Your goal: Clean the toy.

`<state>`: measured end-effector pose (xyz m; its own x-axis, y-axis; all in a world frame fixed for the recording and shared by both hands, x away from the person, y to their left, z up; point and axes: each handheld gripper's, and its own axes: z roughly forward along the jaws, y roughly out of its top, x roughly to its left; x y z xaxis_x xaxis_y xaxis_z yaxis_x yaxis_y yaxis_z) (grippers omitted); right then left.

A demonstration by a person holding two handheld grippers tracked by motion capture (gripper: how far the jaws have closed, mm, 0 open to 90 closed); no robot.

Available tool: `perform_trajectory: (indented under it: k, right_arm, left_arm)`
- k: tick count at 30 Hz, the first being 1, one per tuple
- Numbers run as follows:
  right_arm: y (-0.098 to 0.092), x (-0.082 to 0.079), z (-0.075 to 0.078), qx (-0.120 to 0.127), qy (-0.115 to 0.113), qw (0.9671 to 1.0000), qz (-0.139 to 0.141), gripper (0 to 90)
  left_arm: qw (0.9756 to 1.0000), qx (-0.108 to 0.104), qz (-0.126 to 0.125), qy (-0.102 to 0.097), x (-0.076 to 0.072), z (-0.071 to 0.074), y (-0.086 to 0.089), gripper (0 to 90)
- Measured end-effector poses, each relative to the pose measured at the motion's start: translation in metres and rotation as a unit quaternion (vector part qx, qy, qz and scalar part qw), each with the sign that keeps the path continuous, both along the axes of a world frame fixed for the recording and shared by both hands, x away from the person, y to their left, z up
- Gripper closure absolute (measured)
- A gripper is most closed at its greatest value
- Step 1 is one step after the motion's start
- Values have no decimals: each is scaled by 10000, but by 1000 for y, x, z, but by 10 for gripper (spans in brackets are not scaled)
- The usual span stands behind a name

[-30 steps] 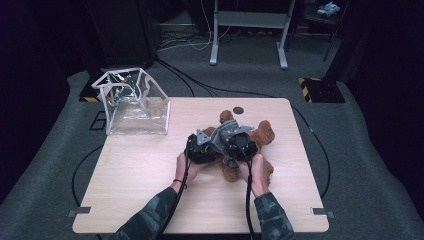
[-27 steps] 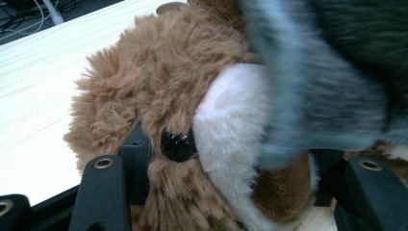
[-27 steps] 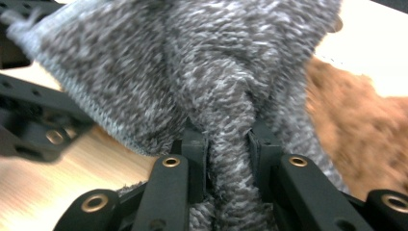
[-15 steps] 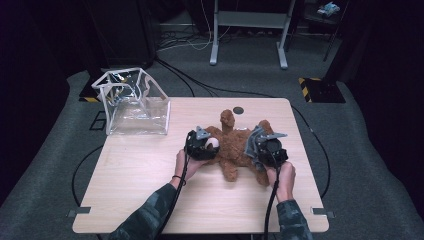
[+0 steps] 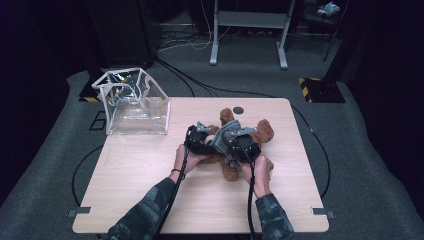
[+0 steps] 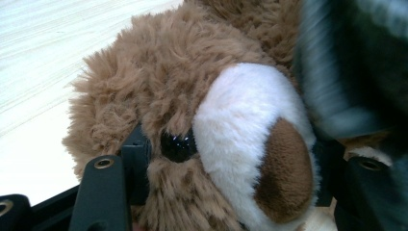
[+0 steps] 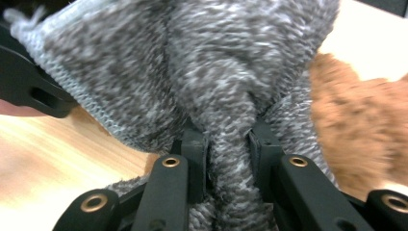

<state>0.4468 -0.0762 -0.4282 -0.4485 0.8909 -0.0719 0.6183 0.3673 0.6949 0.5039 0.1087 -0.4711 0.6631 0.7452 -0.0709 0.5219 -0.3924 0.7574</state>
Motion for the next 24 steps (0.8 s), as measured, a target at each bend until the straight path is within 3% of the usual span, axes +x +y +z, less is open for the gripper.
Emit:
perform_trajectory:
  k: [8, 16, 18, 20, 24]
  right_arm:
    - [-18, -4, -9, 82, 112, 9999, -17, 746]
    - [-55, -18, -24, 109, 490, 9987, -129, 745]
    - [-65, -22, -12, 244, 459, 9985, -193, 743]
    - [-76, -22, 2, 357, 192, 9987, -319, 742]
    - [-94, -4, 31, 426, -169, 9964, -718, 740]
  left_arm:
    - [10000, -18, -72, 57, 3, 0, 0, 379]
    - [10000, -33, -76, 36, 3, -1, -1, 379]
    - [10000, -58, -71, 34, 3, -1, 0, 379]
    - [10000, -63, -64, 34, 3, -1, 0, 379]
    - [10000, -33, -75, 8, 3, -1, -1, 379]
